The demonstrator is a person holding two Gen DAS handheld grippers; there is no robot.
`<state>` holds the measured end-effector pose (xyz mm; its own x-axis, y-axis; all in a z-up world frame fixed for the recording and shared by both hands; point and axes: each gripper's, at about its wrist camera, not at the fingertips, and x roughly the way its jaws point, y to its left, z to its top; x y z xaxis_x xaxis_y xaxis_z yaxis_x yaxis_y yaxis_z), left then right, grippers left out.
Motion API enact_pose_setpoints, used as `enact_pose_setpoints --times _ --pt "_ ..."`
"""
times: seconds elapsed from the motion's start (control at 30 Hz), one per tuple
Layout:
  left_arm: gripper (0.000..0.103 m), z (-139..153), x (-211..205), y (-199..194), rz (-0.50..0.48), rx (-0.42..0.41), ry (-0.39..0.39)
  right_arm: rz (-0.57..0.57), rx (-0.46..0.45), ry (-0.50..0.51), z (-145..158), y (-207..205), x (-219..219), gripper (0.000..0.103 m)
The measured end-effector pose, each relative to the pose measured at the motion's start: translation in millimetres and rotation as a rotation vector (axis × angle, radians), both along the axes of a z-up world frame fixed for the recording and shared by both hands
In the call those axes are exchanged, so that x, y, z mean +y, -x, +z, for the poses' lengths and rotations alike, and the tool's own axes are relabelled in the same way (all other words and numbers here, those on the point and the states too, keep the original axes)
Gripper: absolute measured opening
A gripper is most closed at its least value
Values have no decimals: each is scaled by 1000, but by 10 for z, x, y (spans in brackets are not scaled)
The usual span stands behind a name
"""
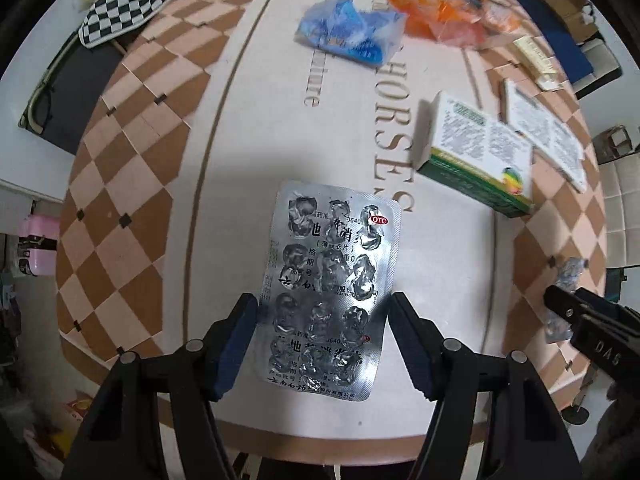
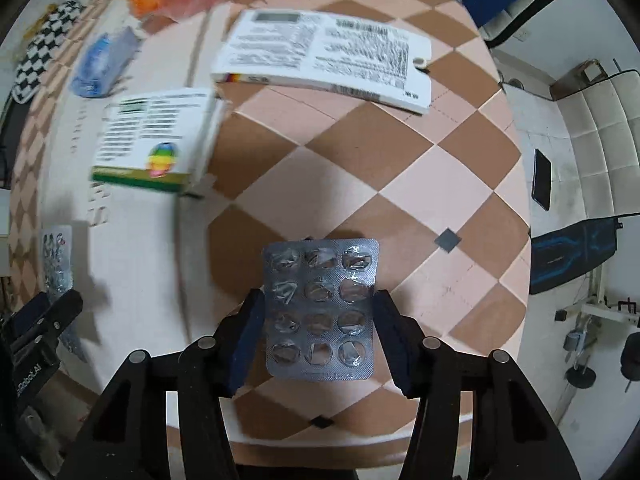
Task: Collect trash
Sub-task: 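Carry both blister packs to the trash bin and release them inside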
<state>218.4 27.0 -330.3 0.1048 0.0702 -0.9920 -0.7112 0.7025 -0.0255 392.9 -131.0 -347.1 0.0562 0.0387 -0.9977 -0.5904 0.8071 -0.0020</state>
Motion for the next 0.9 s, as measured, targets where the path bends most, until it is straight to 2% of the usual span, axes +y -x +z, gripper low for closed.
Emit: enact_pose_setpoints --times 0.23,0.43,0.5,0.63,0.73,0.83,0.9 --pt "65 587 -202 379 -27 -113 -42 11 -55 -97 486 529 -95 57" --pt "65 995 -329 1048 -76 -204 -64 -12 -98 -188 920 1176 -383 57" --pt "65 1033 -444 1308 -91 -220 -48 -37 -80 -222 940 1388 -578 57" --pt "65 832 -661 1757 -116 -202 8 -93 -18 -251 799 1944 -910 57" --pt "65 487 -780 2025 -116 -158 75 -124 50 -238 513 2342 -1118 57" --pt "65 -32 -844 2182 -110 -121 158 -142 107 -193 49 2658 -1227 57" --pt "65 -548 -831 2231 -81 -115 253 -159 142 -169 -307 2743 -1256 57"
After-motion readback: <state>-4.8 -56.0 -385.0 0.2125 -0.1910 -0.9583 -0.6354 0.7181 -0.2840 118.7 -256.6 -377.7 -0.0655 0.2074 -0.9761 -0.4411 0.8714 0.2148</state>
